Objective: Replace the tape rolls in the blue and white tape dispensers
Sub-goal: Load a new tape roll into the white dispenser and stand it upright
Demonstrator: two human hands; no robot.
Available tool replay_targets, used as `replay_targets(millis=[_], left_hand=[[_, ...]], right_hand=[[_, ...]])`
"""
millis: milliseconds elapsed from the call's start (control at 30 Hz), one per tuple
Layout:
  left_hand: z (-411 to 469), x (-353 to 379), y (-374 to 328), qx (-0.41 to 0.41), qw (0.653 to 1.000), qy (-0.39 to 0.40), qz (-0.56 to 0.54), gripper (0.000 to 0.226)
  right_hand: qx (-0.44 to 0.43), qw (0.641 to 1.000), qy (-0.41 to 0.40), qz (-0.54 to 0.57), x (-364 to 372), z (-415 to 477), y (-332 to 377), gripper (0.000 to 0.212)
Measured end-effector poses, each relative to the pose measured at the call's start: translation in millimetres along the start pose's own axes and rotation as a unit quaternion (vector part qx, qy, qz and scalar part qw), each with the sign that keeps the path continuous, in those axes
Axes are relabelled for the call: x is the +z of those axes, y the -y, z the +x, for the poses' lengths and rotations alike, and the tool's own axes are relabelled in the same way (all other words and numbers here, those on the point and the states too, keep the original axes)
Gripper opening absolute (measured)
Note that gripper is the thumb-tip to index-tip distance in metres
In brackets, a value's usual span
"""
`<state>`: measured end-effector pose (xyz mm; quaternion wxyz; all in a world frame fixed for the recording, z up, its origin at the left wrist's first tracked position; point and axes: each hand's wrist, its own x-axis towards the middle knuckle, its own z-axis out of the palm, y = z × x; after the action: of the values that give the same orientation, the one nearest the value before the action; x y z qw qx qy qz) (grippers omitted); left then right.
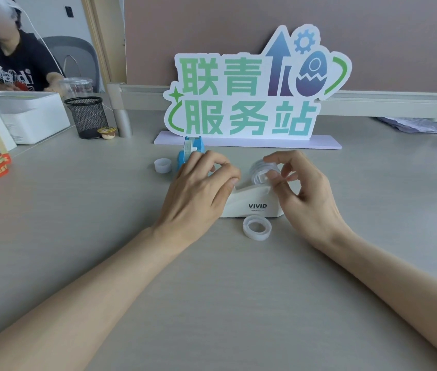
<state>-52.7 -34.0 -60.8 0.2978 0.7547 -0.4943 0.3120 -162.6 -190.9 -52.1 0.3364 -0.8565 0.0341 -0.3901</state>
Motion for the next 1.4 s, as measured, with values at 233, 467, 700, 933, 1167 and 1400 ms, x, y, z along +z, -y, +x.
replay_targets(millis=[233, 467, 700, 933, 1167, 1400], left_hand=[[-0.5, -1.3, -0.6, -0.004, 1.0, 0.002, -0.012, 0.017], [-1.8, -1.3, -1.7, -0.013, 1.0, 0.01, -0.027, 0.019], [-2.1, -2.5, -1.5, -0.011, 0.999, 0.01, -0.033, 0.018], [-2.2, -2.0, -1.7, -0.008, 0.999, 0.009, -0.03, 0.02], [-2.0, -1.6, 1.4, -0.035, 0.998, -0.003, -0.048, 0.014], [-2.4, -8.4, 12.4, -0.024, 0.998, -0.004, -0.061, 0.015]], right_hand=[[0.036, 0.999, -0.004, 0.003, -0.4, -1.7, 5.5, 0.015], [0.03, 0.999, -0.025, -0.013, 1.2, -3.1, 5.1, 0.024], [0.013, 0.998, -0.06, -0.011, 2.0, -4.3, 4.0, 0.023], [0.027, 0.998, -0.049, 0.007, 1.1, -5.6, 6.2, 0.027], [0.031, 0.998, -0.049, 0.004, 0.3, -4.4, 5.4, 0.025], [0.055, 0.997, -0.061, 0.004, -1.0, -1.0, 1.0, 0.017]])
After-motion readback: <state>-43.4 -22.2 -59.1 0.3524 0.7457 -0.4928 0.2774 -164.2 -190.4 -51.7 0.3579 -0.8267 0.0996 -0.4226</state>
